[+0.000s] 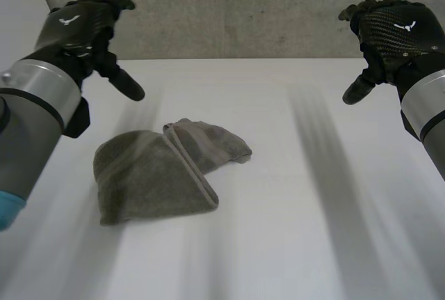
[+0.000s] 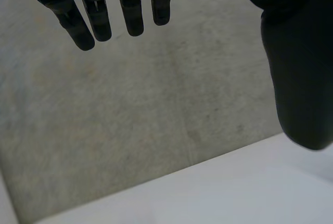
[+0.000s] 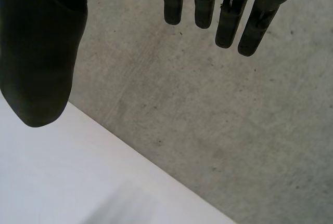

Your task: Fold the towel.

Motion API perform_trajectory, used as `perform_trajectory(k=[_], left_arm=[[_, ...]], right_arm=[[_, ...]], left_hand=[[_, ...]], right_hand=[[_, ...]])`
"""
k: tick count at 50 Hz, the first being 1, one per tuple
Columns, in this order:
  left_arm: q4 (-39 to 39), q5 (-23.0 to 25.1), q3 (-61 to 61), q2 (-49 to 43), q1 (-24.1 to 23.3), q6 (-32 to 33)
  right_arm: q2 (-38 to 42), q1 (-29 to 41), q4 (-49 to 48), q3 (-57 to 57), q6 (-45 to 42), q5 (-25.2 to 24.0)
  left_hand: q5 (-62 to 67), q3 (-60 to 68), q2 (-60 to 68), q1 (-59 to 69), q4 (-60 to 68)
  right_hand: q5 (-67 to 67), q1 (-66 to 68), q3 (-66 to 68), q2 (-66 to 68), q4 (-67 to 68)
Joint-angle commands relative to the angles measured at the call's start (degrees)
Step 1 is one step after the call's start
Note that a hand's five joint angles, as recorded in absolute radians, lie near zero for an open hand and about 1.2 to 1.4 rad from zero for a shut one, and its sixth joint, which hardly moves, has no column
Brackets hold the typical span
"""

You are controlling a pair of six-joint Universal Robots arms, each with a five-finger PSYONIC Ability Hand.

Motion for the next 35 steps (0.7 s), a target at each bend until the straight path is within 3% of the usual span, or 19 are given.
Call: perform_trajectory(k=[1, 28, 33, 35], left_arm=[[-6.0, 0.3, 1.3, -3.1, 1.4, -2.1], [-7.3, 0.2, 2.5, -3.9, 2.0, -1.1], [-6.5, 0.7, 2.0, -5.1, 2.2, 0.1], [-5.8, 0.9, 2.2, -6.2, 2.3, 1.5]], right_arm=[[1.8, -0.3, 0.3, -0.7, 1.6, -0.1], [4.9, -0.9, 0.4, -0.7, 1.5, -1.0], [7.9, -0.1, 0.7, -2.0, -0.1, -8.2], [11.4, 1.3, 1.0, -4.3, -3.6, -14.8]], left_hand=[[-11.3, -2.5, -3.0, -3.2, -3.0], [-11.5, -2.7, -3.2, -3.4, -3.2], [-11.3, -2.5, -3.0, -3.2, -3.0], [-11.3, -2.5, -3.0, -3.2, -3.0]], right_hand=[[-3.9, -2.3, -4.1, -4.8, -4.7], [-3.9, -2.3, -4.1, -4.8, -4.7], [-3.9, -2.3, -4.1, -4.8, -4.7], [-3.9, -2.3, -4.1, -4.8, -4.7]])
